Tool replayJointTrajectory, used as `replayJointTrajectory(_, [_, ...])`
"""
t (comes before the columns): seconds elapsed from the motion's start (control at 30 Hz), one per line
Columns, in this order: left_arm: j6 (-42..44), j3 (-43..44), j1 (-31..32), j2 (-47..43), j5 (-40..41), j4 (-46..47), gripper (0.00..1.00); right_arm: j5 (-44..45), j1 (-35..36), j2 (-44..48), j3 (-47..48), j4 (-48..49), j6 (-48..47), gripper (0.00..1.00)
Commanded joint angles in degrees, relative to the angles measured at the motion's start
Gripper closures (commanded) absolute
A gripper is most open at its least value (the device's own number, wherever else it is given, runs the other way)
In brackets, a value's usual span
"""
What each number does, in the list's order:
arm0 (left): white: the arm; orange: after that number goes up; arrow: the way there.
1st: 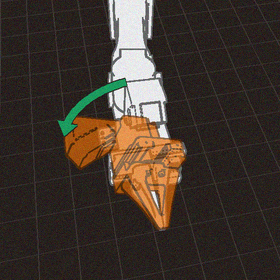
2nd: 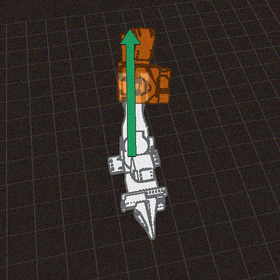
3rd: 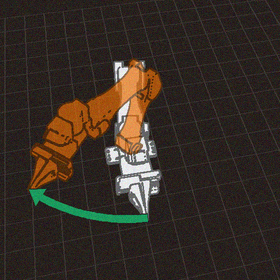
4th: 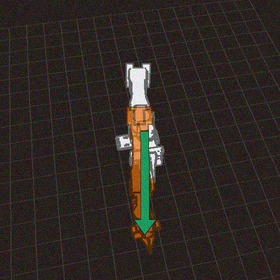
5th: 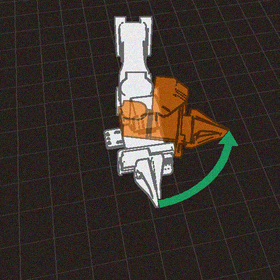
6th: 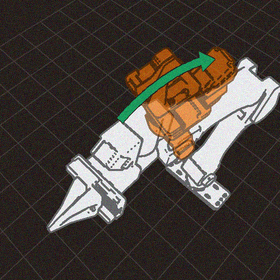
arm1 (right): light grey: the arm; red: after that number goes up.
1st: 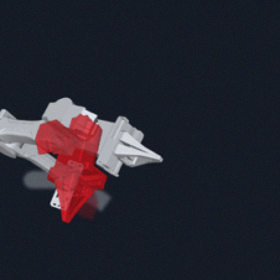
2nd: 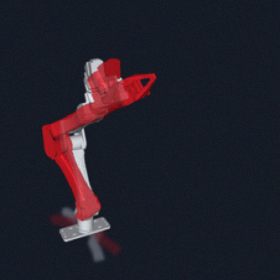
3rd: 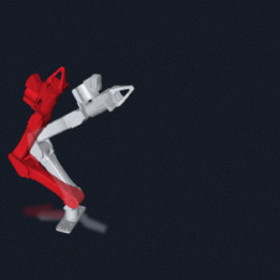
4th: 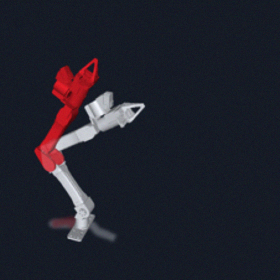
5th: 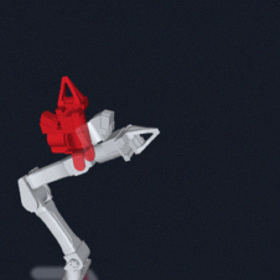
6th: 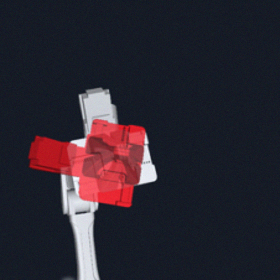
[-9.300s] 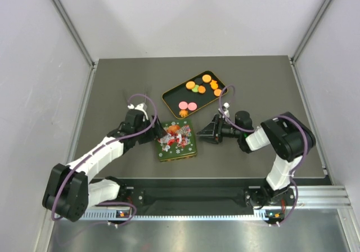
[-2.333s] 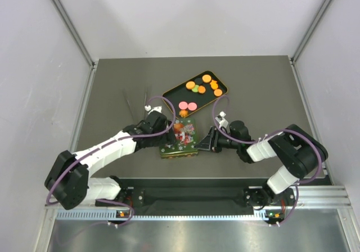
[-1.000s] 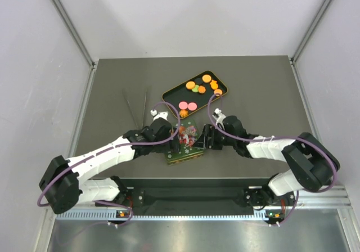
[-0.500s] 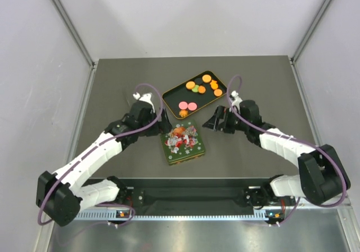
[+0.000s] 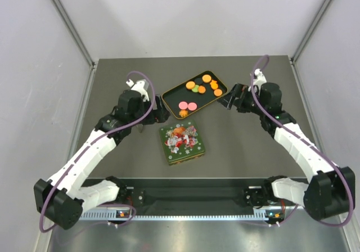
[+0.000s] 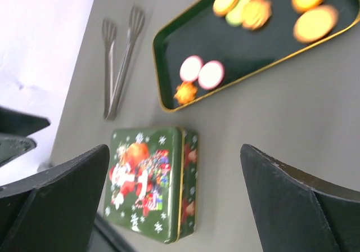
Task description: Pack the cookies
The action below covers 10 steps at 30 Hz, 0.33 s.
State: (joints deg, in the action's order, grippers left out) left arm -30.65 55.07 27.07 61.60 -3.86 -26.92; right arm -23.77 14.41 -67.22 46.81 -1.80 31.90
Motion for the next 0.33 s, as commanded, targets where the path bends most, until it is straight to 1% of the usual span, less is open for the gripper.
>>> replayJointTrajectory(0.0, [2.53, 2.41, -0.53, -1.66, -1.77, 2.22, 0.07, 7.31, -1.23, 4.37, 2.24, -4.25, -3.16, 0.00])
replayJointTrajectory(0.3, [3.49, 1.71, -0.88, -1.66, -4.23, 2.13, 0.07, 13.83, -1.49, 9.29, 0.65, -5.49, -4.48, 0.00])
